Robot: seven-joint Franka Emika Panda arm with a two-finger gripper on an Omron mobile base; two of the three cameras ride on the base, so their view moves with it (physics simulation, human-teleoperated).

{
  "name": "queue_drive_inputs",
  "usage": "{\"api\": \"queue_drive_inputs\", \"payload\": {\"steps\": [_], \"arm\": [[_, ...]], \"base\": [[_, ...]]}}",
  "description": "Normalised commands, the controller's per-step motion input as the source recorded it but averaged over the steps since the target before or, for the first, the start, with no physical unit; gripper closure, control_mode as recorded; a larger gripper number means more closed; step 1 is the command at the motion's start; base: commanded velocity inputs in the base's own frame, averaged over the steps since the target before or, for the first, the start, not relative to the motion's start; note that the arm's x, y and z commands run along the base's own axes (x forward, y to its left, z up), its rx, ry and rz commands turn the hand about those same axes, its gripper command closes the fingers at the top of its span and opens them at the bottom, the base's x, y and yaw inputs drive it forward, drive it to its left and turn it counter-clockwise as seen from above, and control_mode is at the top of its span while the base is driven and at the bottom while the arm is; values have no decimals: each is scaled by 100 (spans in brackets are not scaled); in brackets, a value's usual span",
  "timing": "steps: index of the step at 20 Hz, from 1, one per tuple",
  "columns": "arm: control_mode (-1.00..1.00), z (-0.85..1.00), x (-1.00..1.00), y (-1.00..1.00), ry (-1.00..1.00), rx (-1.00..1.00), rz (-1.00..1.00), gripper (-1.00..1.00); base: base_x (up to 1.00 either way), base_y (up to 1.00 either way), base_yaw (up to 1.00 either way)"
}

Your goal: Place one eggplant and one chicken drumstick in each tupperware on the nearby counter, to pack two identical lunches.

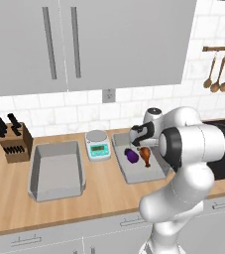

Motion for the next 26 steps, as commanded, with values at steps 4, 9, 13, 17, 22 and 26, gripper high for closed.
{"api": "queue_drive_inputs", "payload": {"steps": [4, 9, 13, 17, 22, 26], "arm": [[-100, 11, -17, 1, -7, 0, 0, -100], [-100, 36, -53, 3, -7, 0, 0, -100], [-100, 67, -63, 0, -6, 0, 0, -100], [-100, 61, -80, 0, 0, 0, 0, -100], [-100, 66, -77, 0, -7, 0, 0, -100], [-100, 72, -78, 0, -10, 0, 0, -100]], "base": [[0, 0, 0], [0, 0, 0], [0, 0, 0], [0, 0, 0], [0, 0, 0], [0, 0, 0]]}}
